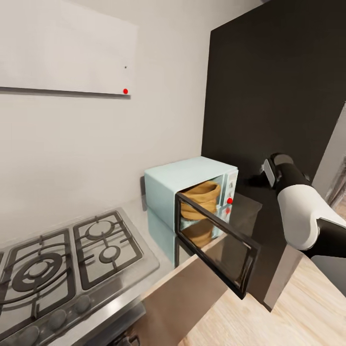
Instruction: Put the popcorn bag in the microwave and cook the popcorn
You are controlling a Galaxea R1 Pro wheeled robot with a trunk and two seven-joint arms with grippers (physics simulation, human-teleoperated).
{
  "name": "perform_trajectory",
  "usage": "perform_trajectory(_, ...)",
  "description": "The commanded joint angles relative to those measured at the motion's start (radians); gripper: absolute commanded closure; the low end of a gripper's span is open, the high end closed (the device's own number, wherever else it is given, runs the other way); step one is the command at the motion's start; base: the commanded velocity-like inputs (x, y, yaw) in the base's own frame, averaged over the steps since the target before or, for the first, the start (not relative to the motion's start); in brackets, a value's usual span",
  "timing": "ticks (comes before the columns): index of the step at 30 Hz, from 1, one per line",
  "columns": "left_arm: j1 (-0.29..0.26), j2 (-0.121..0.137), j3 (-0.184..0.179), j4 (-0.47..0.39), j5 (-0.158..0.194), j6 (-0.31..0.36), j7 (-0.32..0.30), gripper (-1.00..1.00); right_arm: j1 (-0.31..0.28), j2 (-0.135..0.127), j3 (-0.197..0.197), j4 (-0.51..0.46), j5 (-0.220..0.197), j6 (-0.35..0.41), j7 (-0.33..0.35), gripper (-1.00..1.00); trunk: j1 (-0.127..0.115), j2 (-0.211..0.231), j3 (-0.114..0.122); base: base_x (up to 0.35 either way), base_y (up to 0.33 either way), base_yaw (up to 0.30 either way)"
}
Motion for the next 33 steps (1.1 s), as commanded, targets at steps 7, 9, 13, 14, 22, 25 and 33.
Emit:
perform_trajectory(7, 0.000, 0.000, 0.001, -0.001, 0.007, -0.002, 0.001, -1.00, -0.001, 0.004, -0.005, 0.023, 0.068, 0.002, 0.003, -1.00, 0.000, -0.001, -0.001, 0.000, -0.258, 0.129)
perform_trajectory(9, 0.001, 0.000, 0.001, -0.001, 0.007, -0.002, 0.001, -1.00, -0.001, 0.005, -0.005, 0.043, 0.069, 0.002, 0.004, -1.00, 0.000, -0.001, -0.001, 0.000, -0.258, 0.262)
perform_trajectory(13, 0.000, 0.000, 0.001, -0.001, 0.007, -0.002, 0.001, -1.00, -0.001, 0.003, -0.005, 0.087, 0.069, 0.002, 0.009, -1.00, 0.000, -0.001, -0.001, 0.000, -0.257, 0.267)
perform_trajectory(14, 0.000, 0.000, 0.001, -0.001, 0.007, -0.002, 0.000, -1.00, -0.001, 0.002, -0.005, 0.102, 0.069, 0.002, 0.012, -1.00, 0.000, -0.001, -0.001, 0.000, -0.250, 0.268)
perform_trajectory(22, 0.000, 0.000, 0.001, -0.001, 0.007, -0.002, 0.000, -1.00, -0.001, -0.027, -0.005, 0.147, 0.070, -0.018, 0.048, -1.00, 0.000, -0.001, -0.001, 0.000, -0.141, 0.268)
perform_trajectory(25, 0.001, 0.000, 0.001, -0.001, 0.007, -0.002, -0.001, -1.00, -0.001, -0.059, -0.005, 0.174, 0.072, -0.024, 0.116, -1.00, 0.000, -0.001, -0.001, 0.000, -0.010, 0.268)
perform_trajectory(33, 0.000, 0.000, 0.001, -0.001, 0.007, -0.002, 0.000, -1.00, 0.088, -0.131, 0.008, 0.218, 0.258, -0.182, 0.399, -1.00, 0.000, -0.001, -0.001, 0.000, -0.001, 0.150)
